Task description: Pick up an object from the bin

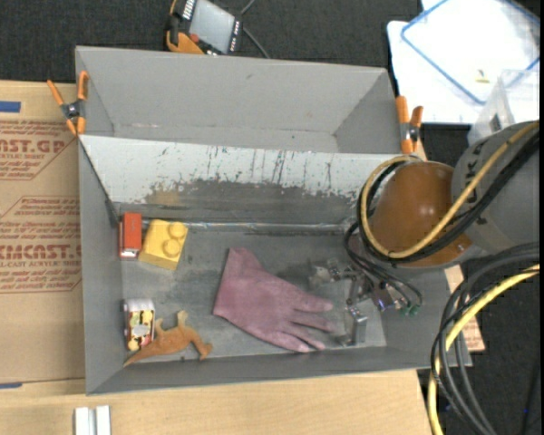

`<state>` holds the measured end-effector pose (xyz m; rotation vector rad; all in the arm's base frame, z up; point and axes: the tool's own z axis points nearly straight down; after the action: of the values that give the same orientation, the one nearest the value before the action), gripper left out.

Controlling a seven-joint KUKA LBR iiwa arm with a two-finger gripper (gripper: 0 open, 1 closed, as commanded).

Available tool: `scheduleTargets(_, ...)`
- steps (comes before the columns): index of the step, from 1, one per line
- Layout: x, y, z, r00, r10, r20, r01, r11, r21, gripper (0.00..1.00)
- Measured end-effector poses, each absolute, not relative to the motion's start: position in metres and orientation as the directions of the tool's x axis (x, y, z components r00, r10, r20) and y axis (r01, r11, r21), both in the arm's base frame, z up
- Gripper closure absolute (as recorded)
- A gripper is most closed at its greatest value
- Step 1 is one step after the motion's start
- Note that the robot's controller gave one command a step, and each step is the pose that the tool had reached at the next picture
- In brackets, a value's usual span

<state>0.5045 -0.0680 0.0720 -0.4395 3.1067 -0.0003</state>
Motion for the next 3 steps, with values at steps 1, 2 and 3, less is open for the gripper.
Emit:
scheduleTargets(1,0.504,-0.041,0.071,-0.868,-0.496,-0.006,-0.496,0.868,-0.005,0.0)
scheduleTargets(2,0.512,0.005,0.07,-0.996,-0.087,-0.006,-0.087,0.996,0.0,0.0)
scheduleTargets(3,0.5,-0.008,0.07,-0.884,-0.468,-0.007,-0.468,0.884,-0.004,1.0)
